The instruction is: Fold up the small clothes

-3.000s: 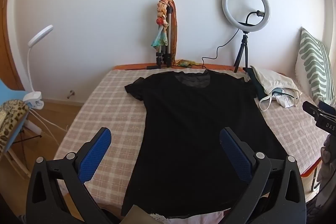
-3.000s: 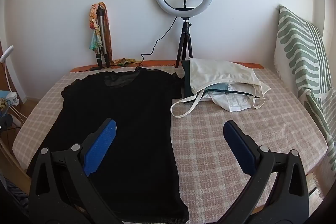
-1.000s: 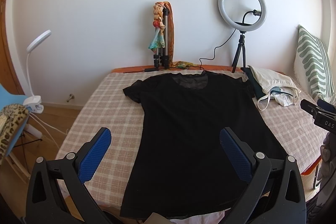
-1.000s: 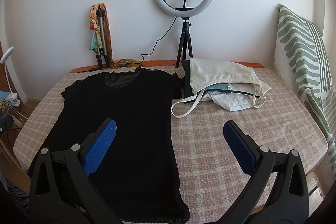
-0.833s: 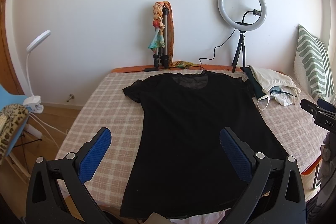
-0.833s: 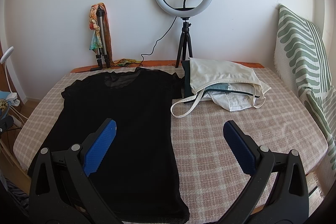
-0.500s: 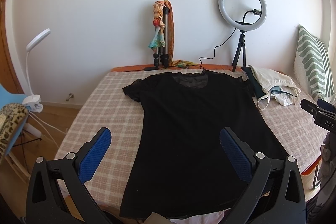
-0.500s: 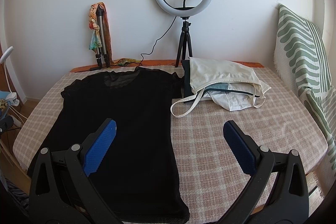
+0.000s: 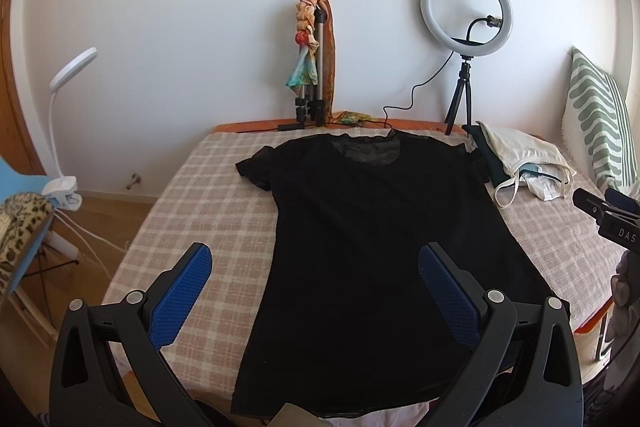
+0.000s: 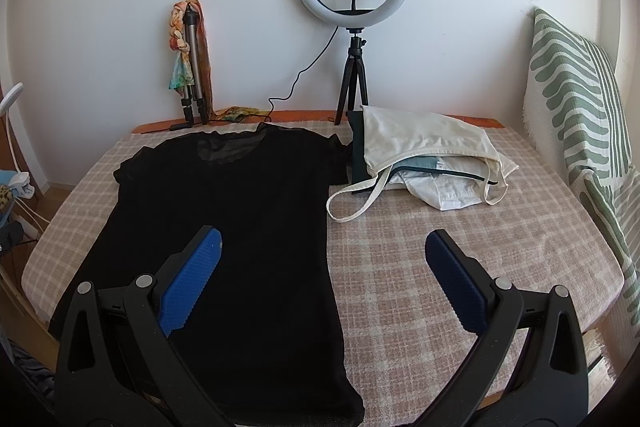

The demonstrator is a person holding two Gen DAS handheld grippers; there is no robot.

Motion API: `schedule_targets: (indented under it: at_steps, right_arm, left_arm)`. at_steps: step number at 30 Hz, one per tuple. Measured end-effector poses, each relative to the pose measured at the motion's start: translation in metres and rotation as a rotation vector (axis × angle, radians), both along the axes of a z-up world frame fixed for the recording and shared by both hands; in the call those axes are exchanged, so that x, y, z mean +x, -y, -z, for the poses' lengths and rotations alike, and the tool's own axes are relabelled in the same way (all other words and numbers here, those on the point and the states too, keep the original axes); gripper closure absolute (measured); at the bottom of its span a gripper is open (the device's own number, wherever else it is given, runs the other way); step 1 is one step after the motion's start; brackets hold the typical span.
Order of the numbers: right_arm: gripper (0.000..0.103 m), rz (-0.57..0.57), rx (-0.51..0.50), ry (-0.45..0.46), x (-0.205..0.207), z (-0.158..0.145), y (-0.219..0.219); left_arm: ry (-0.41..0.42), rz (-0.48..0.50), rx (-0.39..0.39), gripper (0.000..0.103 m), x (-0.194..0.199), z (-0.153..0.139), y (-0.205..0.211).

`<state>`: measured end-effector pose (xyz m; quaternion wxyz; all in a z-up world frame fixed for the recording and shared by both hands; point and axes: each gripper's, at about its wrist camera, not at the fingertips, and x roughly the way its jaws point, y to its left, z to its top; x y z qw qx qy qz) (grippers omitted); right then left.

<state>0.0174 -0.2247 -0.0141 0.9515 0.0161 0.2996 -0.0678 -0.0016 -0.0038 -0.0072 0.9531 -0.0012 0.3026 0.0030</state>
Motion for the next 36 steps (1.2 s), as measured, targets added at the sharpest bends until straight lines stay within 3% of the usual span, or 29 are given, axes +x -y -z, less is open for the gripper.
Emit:
schedule_targets:
  at_steps: [9, 18, 25, 29, 32, 36]
  right_arm:
    - [0.0, -0.061, 0.049, -0.011, 0.01, 0.006, -0.009]
    - [0.0, -0.175, 0.13, -0.003, 0.02, -0.01, -0.031]
    - [0.015, -0.295, 0.207, -0.039, 0.053, -0.029, -0.052]
    - [0.019, -0.396, 0.211, -0.07, 0.078, -0.042, -0.08]
    - [0.025, -0.467, 0.218, -0.102, 0.099, -0.052, -0.106]
    - [0.03, -0.507, 0.215, -0.13, 0.131, -0.06, -0.139]
  left_arm:
    - [-0.027, -0.009, -0.04, 0.0, 0.003, 0.01, -0.023]
    - [-0.122, -0.008, -0.103, 0.003, 0.001, 0.042, -0.07]
    - [-0.21, 0.054, -0.162, 0.024, -0.008, 0.068, -0.086]
    - [-0.261, 0.094, -0.23, 0.045, -0.01, 0.085, -0.092]
    - [-0.3, 0.132, -0.265, 0.048, -0.01, 0.097, -0.091]
    - [-0.329, 0.157, -0.249, 0.05, -0.009, 0.108, -0.088]
